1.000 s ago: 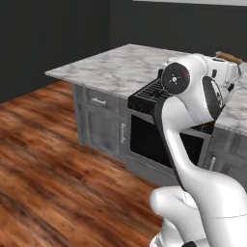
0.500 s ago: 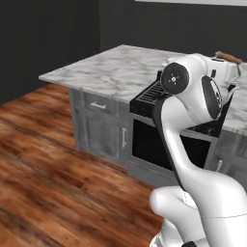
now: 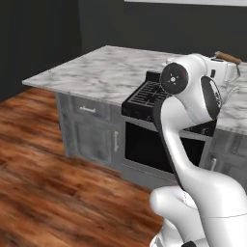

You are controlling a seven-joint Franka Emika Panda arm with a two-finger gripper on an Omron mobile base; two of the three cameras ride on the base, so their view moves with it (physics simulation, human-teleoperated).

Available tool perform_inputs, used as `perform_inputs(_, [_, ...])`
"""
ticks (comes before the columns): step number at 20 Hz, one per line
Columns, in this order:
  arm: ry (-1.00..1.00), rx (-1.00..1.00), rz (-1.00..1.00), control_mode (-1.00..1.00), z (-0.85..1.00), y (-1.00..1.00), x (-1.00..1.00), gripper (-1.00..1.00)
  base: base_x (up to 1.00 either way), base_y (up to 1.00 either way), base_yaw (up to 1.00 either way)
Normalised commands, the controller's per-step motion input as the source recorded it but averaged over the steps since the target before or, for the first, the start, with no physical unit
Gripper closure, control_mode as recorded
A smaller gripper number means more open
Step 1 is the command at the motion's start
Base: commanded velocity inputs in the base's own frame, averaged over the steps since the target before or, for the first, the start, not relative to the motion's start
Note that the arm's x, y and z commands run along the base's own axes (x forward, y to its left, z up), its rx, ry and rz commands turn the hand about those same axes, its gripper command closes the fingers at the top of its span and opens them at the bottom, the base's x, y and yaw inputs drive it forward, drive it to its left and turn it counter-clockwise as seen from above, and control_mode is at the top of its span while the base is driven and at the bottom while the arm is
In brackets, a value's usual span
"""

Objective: Pick the kettle from the cabinet and place it on a stove burner. Then pick the pot from the counter and place it on another stove burner. Finally, turn both burners on.

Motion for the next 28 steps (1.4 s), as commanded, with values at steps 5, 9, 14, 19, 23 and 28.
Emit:
perform_inputs(5, [0.0,0.0,0.0,1.0,0.0,0.0,0.0,1.0,0.42,0.19,-0.26])
perform_inputs(9, [0.0,0.0,0.0,1.0,0.0,0.0,0.0,1.0,0.56,0.22,-0.23])
perform_inputs(14, [0.0,0.0,0.0,1.0,0.0,0.0,0.0,1.0,0.6,0.24,-0.21])
perform_inputs(19, [0.0,0.0,0.0,1.0,0.0,0.0,0.0,1.0,0.59,0.22,-0.2])
perform_inputs(23, [0.0,0.0,0.0,1.0,0.0,0.0,0.0,1.0,0.56,0.2,-0.2])
perform_inputs(28, [0.0,0.0,0.0,1.0,0.0,0.0,0.0,1.0,0.52,0.16,-0.2])
